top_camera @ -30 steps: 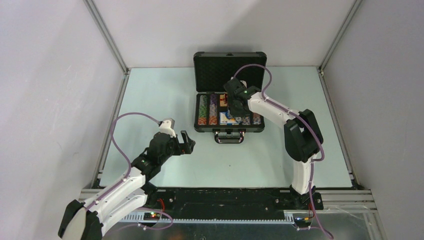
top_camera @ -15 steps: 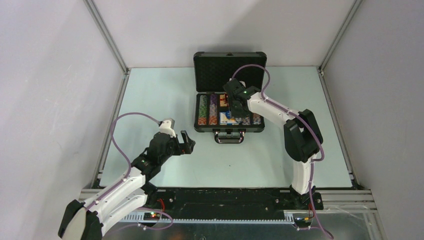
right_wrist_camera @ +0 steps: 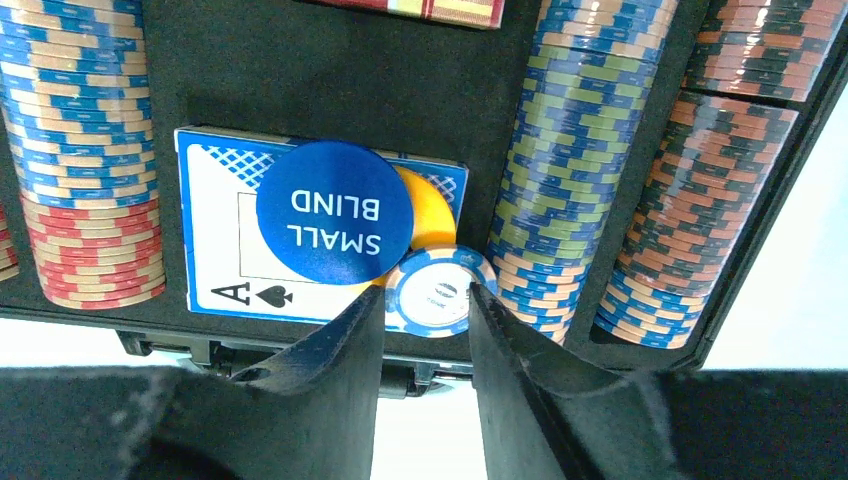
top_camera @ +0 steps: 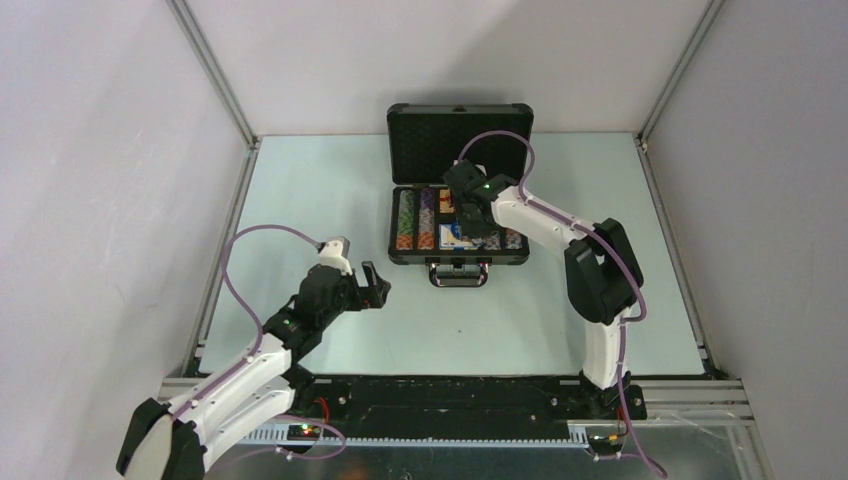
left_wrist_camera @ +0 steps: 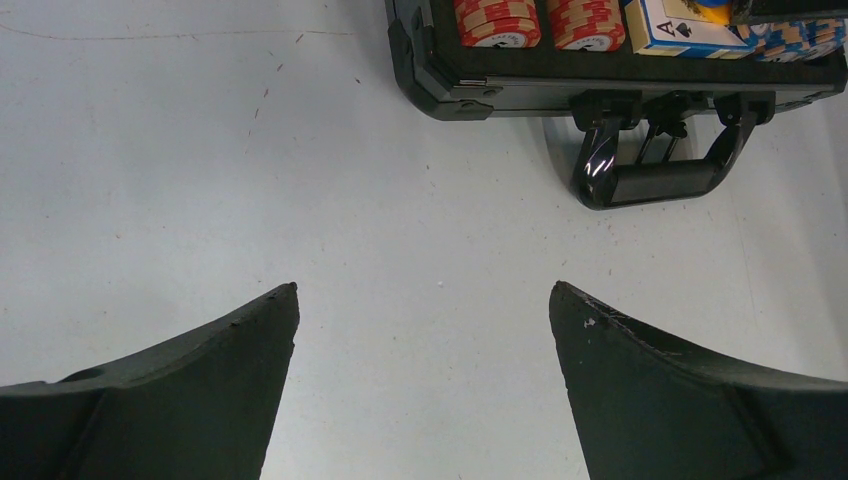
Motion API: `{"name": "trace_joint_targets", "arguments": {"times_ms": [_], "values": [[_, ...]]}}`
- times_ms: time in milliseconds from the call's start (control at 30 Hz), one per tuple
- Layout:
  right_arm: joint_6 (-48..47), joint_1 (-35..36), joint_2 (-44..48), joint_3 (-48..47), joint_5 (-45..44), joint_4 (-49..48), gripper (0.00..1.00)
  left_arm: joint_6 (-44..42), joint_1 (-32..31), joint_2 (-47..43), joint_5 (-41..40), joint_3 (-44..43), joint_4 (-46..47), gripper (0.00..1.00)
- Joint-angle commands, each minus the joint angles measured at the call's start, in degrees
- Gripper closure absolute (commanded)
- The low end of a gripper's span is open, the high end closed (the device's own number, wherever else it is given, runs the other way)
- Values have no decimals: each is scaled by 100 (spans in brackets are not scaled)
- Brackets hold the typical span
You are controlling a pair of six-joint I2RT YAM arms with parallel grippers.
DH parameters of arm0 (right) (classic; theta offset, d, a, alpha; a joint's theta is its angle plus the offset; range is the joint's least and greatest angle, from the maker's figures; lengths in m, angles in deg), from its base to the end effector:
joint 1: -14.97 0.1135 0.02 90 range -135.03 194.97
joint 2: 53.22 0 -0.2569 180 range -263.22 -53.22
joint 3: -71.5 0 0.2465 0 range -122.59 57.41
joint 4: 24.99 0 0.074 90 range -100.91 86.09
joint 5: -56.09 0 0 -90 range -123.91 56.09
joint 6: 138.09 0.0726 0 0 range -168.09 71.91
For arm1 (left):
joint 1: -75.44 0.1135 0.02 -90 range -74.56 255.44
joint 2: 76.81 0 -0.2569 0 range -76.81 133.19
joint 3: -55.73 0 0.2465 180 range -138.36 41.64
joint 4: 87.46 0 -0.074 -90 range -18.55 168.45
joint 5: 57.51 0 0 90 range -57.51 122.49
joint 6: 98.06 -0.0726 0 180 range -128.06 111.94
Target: Pack up texas hold em set
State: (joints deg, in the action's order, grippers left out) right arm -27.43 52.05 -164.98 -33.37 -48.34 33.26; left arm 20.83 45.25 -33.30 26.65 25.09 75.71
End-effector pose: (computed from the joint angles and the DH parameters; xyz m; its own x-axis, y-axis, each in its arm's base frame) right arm 0.3465 0.2392 0.1916 -0.8538 -0.2170 -0.4731 -0.2128 0.9751 -0.0632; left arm 0.1775 -0.0947 0.1630 -0.5797 -0.2188 -0.7849 0.1642 0.9122 -0.3755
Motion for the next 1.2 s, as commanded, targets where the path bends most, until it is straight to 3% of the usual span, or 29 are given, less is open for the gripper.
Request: {"name": "trace_joint_targets", "arguments": {"times_ms": [0, 333, 833, 867, 1167], "values": [[-133, 31, -146, -141, -81, 32, 61, -108, 31, 12, -48, -49, 102, 0], [-120, 32, -91, -122, -337, 103, 67, -110, 29, 26, -48, -49, 99, 0], [-66, 19, 219, -66, -890, 312, 68, -110, 31, 35, -48, -49, 101, 2], [-59, 19, 595, -46, -892, 315, 68, -111, 36, 35, -48, -49, 104, 2], [-55, -23, 290, 13, -955, 340, 68, -111, 31, 52, -35, -56, 108, 2]]}}
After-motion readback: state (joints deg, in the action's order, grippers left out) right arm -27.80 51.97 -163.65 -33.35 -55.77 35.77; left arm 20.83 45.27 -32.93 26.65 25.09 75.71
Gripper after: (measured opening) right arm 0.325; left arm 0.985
